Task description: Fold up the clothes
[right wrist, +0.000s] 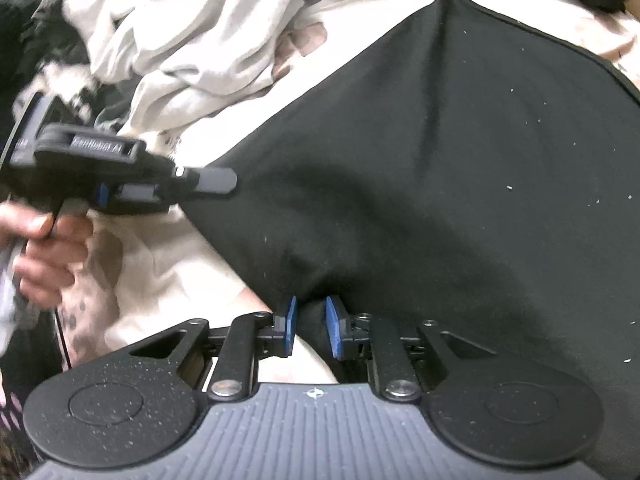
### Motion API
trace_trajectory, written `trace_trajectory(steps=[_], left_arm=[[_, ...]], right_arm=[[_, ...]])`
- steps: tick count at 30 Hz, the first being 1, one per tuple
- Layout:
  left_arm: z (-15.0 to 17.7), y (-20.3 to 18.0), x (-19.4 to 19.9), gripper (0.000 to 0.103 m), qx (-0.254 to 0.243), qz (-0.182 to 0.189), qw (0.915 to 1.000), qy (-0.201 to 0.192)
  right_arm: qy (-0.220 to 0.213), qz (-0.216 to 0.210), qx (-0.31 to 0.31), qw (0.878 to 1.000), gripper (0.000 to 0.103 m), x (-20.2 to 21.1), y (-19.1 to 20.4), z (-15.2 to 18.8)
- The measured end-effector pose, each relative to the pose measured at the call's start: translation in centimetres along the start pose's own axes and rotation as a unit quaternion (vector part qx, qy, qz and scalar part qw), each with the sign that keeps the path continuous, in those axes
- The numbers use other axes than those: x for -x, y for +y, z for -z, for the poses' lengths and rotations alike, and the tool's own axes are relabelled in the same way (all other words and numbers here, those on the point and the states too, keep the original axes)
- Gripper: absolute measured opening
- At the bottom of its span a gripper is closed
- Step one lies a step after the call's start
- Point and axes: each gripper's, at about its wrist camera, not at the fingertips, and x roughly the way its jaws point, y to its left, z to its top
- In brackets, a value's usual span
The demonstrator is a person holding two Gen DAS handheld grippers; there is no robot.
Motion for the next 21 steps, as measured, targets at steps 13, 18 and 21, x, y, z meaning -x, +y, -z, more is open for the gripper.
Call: trace_trajectory(steps=[13,18,21], left_arm=[[-0.3,0.3,0.6,0.005,-0.006,-0.009,0.9999,-0.002],[-0.3,0.1,0.5,0.005,-0.006,-0.015,0.9999,-0.005],[-0.3,-0.1,0.2,0.005,-0.008,-0.019,0.9998,-0.005]], right_arm=[[0.022,0.009,0.011,1.000,0.023,6.7,-4.3,4.1],[0.031,0.022,-0.012,0.999,0.022,8.5,-6.1,5.7],[0.032,0.038,-0.033,0.998,0.022,9.2,-7.3,7.0]])
